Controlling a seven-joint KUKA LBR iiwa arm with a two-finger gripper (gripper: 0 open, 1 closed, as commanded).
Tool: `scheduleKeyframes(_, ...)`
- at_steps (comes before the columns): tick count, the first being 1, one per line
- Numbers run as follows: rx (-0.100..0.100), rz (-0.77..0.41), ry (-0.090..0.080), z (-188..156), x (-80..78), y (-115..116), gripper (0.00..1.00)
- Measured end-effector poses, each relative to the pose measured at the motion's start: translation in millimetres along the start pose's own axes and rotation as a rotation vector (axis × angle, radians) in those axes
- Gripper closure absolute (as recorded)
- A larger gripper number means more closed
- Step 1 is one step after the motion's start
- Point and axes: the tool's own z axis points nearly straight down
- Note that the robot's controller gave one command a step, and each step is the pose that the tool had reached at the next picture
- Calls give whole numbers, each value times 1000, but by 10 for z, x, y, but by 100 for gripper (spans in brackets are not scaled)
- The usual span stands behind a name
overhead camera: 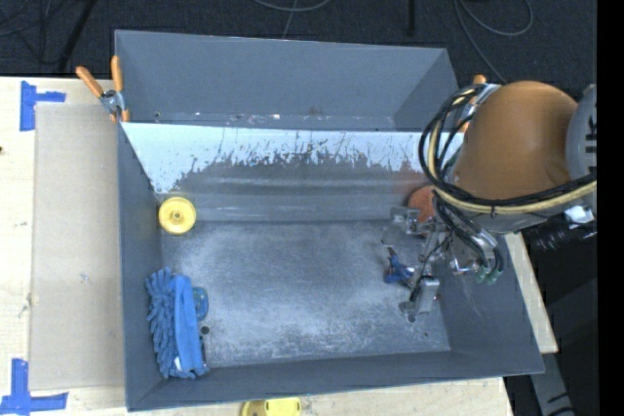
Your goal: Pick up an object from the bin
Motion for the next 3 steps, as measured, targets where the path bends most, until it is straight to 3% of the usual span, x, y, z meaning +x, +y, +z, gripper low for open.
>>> scheduleKeyframes(1, 0, -1, -8, -39, -16, 1, 0)
scheduleKeyframes(2, 0, -10, -12, 133, -238, -417, 0)
scheduleKeyframes(3, 1, -10, -12, 181, -290, -532, 0)
